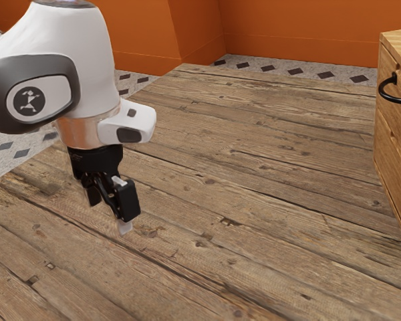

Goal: Pull the drawer handle with one arm to open the drawer

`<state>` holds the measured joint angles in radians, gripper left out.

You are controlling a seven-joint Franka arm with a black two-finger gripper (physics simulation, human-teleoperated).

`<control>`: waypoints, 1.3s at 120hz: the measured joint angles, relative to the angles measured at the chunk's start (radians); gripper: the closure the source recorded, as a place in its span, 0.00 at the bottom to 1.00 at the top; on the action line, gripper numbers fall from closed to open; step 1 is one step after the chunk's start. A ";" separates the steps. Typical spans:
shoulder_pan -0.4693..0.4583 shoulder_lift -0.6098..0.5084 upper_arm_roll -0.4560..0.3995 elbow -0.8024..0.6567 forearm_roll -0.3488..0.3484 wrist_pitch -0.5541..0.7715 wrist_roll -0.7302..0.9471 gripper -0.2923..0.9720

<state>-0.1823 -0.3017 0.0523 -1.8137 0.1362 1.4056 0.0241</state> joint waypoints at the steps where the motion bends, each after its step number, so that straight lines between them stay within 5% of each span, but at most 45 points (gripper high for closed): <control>1: 0.000 0.001 0.000 0.000 0.001 0.007 0.000 0.23; 20: 0.031 0.134 0.009 0.055 0.018 0.109 -0.026 0.23; 25: 0.058 0.253 0.003 0.228 0.020 0.129 -0.071 0.23; 34: 0.079 0.579 -0.024 0.745 -0.055 0.188 -0.165 0.23; 45: 0.074 0.745 -0.106 0.919 -0.183 0.365 -0.282 0.23; 64: 0.088 0.876 -0.195 0.966 -0.378 0.651 -0.451 0.23; 79: 0.098 0.951 -0.225 1.025 -0.453 0.806 -0.551 0.23; 109: 0.073 0.976 -0.277 0.991 -0.476 0.955 -0.688 0.23; 156: 0.084 0.969 -0.282 0.921 -0.478 0.975 -0.812 0.23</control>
<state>-0.0978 0.6671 -0.2296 -0.8927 -0.3422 2.3803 -0.7875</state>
